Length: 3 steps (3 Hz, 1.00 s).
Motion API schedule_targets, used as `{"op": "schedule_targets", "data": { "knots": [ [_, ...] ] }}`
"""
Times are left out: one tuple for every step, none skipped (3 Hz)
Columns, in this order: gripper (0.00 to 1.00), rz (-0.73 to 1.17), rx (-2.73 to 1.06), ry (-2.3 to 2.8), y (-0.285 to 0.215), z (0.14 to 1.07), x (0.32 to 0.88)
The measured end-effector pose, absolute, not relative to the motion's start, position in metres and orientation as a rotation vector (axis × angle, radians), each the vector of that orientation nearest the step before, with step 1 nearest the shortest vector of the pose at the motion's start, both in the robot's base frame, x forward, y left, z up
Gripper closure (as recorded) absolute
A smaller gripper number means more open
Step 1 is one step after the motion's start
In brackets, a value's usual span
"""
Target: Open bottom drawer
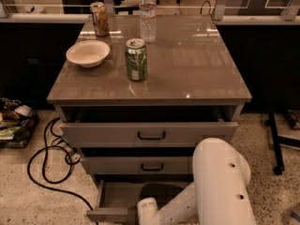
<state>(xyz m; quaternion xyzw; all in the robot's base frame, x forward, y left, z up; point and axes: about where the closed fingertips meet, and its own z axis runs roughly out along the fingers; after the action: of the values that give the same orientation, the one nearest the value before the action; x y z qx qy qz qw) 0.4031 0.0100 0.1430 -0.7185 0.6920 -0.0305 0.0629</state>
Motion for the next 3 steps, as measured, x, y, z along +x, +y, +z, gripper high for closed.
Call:
{"op": "schedule_targets", "data": {
  "knots": [
    [0.82,-0.091,-2.172,2.092,0.0097,0.1422,0.4023],
    [0.58,-0.09,-2.174,2.093,0.0094,0.1414,0.4015],
    [0.35,-0.089,-2.175,2.094,0.0091,0.1407,0.4007]
  ]
}}
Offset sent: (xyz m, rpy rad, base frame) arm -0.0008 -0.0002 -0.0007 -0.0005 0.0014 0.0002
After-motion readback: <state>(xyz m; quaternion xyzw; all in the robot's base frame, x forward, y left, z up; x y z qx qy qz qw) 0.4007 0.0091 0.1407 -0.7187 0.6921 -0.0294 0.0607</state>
